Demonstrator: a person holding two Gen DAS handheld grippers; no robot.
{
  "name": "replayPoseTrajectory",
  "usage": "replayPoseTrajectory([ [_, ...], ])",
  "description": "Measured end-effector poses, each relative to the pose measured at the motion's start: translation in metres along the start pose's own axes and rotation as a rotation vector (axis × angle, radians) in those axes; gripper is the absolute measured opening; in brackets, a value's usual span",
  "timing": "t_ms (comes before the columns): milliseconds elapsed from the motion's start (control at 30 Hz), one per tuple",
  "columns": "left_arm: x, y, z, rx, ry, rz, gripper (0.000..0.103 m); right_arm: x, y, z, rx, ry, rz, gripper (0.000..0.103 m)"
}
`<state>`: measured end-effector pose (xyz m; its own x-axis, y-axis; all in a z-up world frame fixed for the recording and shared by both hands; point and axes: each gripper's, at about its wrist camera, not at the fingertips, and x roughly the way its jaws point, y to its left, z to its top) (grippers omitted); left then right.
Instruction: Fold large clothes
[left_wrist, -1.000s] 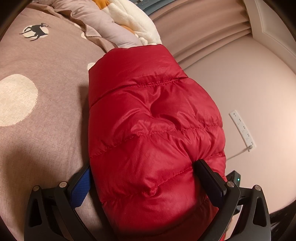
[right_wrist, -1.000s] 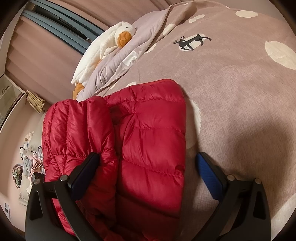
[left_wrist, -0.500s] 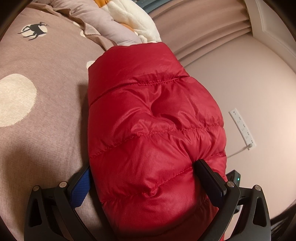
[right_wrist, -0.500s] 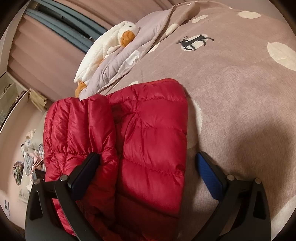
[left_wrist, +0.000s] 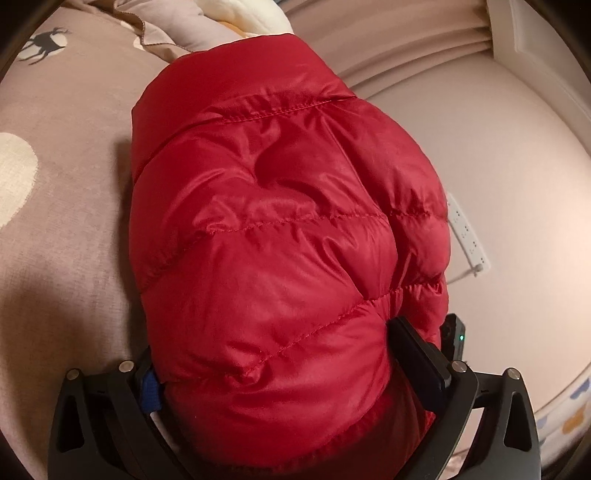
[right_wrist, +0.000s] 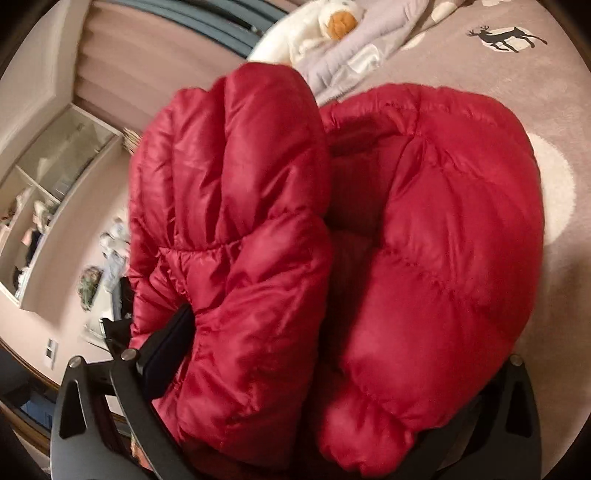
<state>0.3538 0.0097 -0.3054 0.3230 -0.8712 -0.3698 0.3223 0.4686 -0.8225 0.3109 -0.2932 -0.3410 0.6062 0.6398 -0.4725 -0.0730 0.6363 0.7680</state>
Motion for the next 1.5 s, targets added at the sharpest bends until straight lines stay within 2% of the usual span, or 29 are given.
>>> replayPoseTrajectory([
  [67,-0.001,-0.003,-0.002,-0.001,-0.018,0.021,0.096,-0.002,-0.004,0.000,0.019,-0.029,0.041,0.084],
  [133,-0.005,-0.009,-0.007,0.010,-0.040,0.045,0.093,-0.005,-0.006,0.000,0.034,-0.044,0.068,0.078],
  [333,-0.021,-0.033,-0.014,0.061,-0.088,0.105,0.088,-0.010,0.015,0.002,-0.004,-0.063,0.082,0.068],
  [667,-0.082,-0.094,-0.026,0.181,-0.237,0.022,0.088,-0.034,0.092,0.015,-0.163,-0.160,0.176,0.068],
  [867,-0.107,-0.137,-0.043,0.261,-0.304,0.012,0.089,-0.057,0.131,0.013,-0.229,-0.218,0.190,0.069],
  [1000,-0.121,-0.156,-0.050,0.301,-0.326,-0.002,0.089,-0.066,0.143,0.011,-0.253,-0.231,0.214,0.070],
  [1133,-0.131,-0.166,-0.060,0.301,-0.333,0.020,0.089,-0.075,0.144,0.007,-0.252,-0.225,0.219,0.071],
  [1400,-0.141,-0.181,-0.053,0.315,-0.348,0.078,0.089,-0.086,0.157,0.011,-0.249,-0.195,0.230,0.071],
  [1500,-0.142,-0.186,-0.053,0.311,-0.342,0.074,0.089,-0.100,0.171,0.014,-0.251,-0.198,0.230,0.071],
])
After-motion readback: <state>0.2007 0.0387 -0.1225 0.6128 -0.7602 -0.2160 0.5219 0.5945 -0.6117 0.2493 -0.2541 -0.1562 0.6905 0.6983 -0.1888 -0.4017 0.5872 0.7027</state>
